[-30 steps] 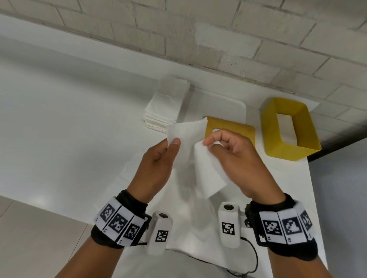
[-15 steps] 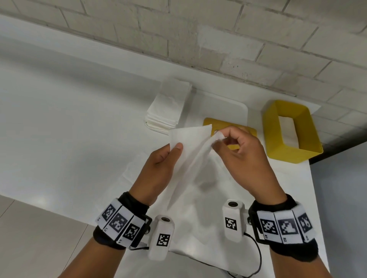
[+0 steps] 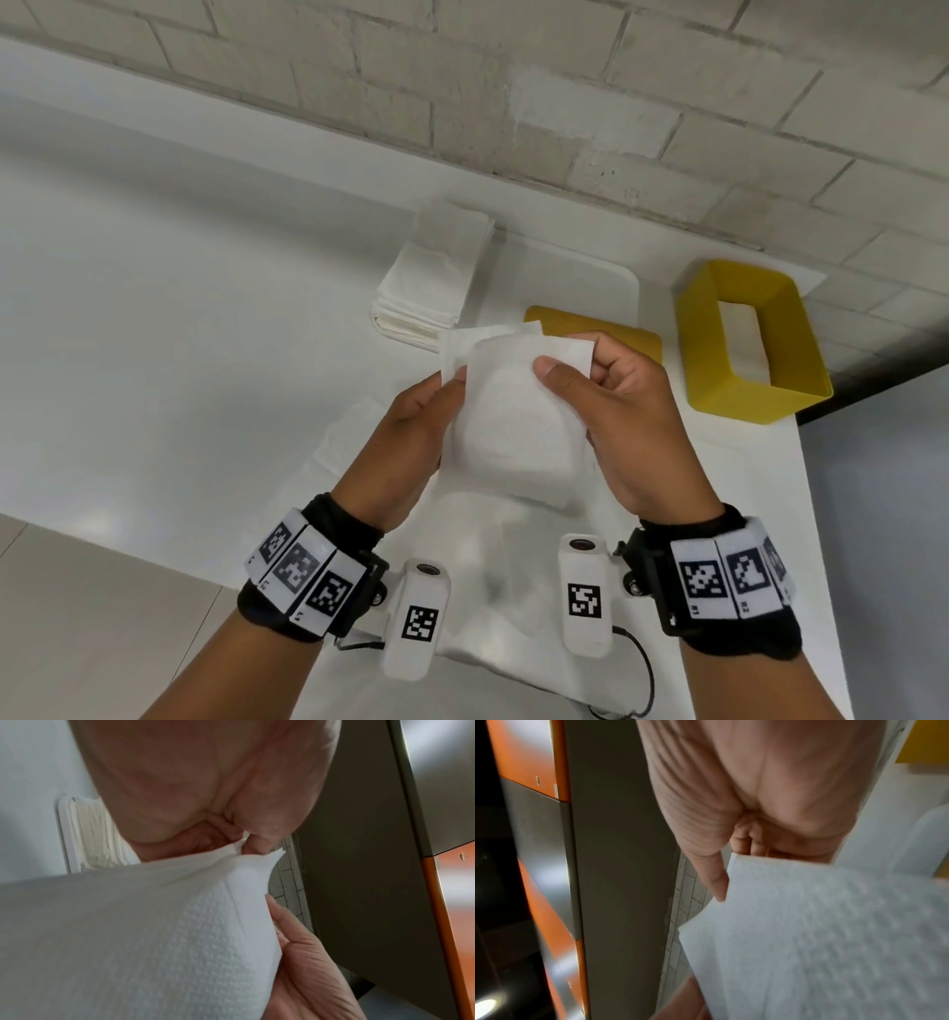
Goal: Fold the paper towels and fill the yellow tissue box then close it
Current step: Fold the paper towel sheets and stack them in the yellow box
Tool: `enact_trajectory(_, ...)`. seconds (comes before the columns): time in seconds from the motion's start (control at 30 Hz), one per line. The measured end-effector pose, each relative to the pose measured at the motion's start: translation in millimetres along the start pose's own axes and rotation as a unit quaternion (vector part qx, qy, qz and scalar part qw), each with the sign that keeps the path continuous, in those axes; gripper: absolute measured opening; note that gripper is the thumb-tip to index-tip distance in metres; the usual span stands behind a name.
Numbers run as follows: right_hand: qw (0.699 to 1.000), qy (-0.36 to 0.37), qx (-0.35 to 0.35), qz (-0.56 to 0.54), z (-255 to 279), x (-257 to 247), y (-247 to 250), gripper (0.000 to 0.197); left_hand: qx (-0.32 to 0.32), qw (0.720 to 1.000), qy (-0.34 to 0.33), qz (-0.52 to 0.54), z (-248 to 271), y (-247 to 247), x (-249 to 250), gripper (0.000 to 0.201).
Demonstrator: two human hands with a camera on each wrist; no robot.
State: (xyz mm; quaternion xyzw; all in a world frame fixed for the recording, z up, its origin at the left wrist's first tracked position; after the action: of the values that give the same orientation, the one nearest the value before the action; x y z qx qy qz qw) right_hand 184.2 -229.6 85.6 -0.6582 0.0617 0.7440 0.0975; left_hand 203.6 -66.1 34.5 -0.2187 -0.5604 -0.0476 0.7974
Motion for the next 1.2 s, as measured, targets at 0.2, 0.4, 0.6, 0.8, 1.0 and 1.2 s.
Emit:
enact_trajectory(0.2,1.0,-0.001,0.021,-0.001,-1,3,-3,0.022,-0.044,0.999,-0.001,0.008,2,-11,2,0.044)
enact_trajectory(0.4,0.999,-0.002,0.028,0.031,1,5,-2,0.037,-0.048,0.999,0.0,-0.003,1,-6,-6,0.052)
enact_trajectory(0.6,0.995,0.012,0.055,0.087,-9,17,13,0.04,0.062,0.998,0.01,0.006,-5,19,-14,0.034)
enact_trajectory(0.8,0.913,-0.111,0.033,0.391,-4,106,60,0.034,0.21,0.972,-0.012,0.108,1,93,-13,0.028)
enact_trajectory(1.0,0.841,-0.111,0.037,0.528,20,156,44,0.066,0.258,0.959,0.01,0.116,18,138,-26,0.023)
enact_trajectory(1.2,0.864,-0.143,0.074,0.476,16,163,48,0.072,0.23,0.97,0.025,0.07,25,126,-31,0.022)
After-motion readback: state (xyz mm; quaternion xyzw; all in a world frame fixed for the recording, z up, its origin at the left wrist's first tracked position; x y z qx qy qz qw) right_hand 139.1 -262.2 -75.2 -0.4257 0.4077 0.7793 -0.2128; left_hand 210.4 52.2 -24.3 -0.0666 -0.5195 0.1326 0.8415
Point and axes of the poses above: each hand's wrist, its own z-axis away from the middle knuckle, its own y-axis out of the back of the hand, x = y × z, the point moved 9 cm from there along -z, towards the middle knuckle
